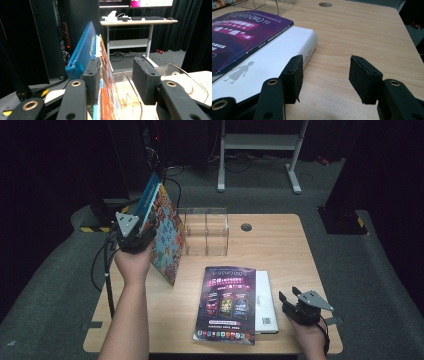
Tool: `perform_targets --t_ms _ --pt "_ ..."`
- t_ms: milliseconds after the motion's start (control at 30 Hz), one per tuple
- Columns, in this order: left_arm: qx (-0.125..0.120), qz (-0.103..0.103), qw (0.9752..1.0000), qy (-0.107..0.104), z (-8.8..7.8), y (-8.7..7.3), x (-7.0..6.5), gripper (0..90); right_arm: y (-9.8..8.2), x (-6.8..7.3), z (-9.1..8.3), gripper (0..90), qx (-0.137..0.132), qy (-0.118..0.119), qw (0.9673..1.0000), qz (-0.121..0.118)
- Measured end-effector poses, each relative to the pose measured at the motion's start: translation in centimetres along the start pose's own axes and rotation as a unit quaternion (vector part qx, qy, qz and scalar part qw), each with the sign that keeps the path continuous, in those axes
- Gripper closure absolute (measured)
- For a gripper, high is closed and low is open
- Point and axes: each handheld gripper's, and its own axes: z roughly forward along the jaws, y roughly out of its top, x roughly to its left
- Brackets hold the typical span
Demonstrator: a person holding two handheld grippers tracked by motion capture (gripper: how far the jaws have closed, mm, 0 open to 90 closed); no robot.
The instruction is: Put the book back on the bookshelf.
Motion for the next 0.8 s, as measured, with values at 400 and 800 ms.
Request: perform_targets --t_ms 400,800 --pt "0.004 -0.009 0.9999 -0.007 -1.2 -0.1 0.2 55.8 0.0 0.2 0.1 45.1 0.001 0.002 1.0000 -0.002" --pt "0.014 -0.005 0.9998 -0.015 -3.0 -0.6 0.1 48.1 0.0 0.3 0.1 45.1 0.004 0.005 1.0000 -0.003"
